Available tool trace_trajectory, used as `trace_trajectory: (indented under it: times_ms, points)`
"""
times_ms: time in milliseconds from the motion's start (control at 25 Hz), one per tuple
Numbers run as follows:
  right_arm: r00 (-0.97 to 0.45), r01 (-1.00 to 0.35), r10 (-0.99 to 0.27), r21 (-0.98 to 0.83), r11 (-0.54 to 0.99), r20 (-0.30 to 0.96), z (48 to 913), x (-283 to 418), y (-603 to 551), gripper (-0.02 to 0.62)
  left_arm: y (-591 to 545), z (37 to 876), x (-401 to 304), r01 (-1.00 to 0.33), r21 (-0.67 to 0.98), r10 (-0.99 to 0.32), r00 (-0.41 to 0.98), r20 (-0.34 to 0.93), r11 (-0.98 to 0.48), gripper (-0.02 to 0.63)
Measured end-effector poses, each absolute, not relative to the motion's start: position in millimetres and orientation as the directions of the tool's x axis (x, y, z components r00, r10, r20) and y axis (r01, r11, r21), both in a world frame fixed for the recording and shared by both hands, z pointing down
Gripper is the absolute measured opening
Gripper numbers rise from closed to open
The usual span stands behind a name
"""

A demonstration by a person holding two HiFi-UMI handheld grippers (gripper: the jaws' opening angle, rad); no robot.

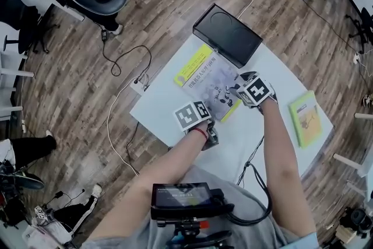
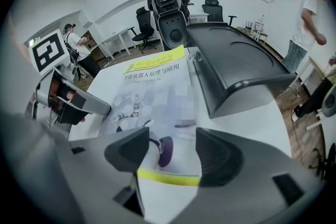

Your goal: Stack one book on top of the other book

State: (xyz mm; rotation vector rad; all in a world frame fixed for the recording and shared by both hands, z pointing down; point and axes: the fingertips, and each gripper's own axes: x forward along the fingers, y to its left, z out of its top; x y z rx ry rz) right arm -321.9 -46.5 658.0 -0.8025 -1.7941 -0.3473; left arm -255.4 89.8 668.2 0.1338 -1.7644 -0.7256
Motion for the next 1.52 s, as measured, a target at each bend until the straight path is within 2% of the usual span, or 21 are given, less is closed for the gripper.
trace_trajectory:
  times_ms: [840, 1520]
  points:
    - [-0.205, 0.631, 0.303, -0.111, 0.768, 0.931, 655.7, -280.7, -43.9, 0.262, 97.9, 666.7, -220.6, 0.256, 0.542, -0.468, -0.299, 0.832, 0.801, 0.095]
    - [-0.234, 0.518, 0.273, -0.118, 0.847, 0.933, 657.1, -223.0, -50.1, 0.262, 100.4, 666.3, -185.4, 0.118, 0.515, -0.482, -0.229, 0.846, 0.849, 0.095]
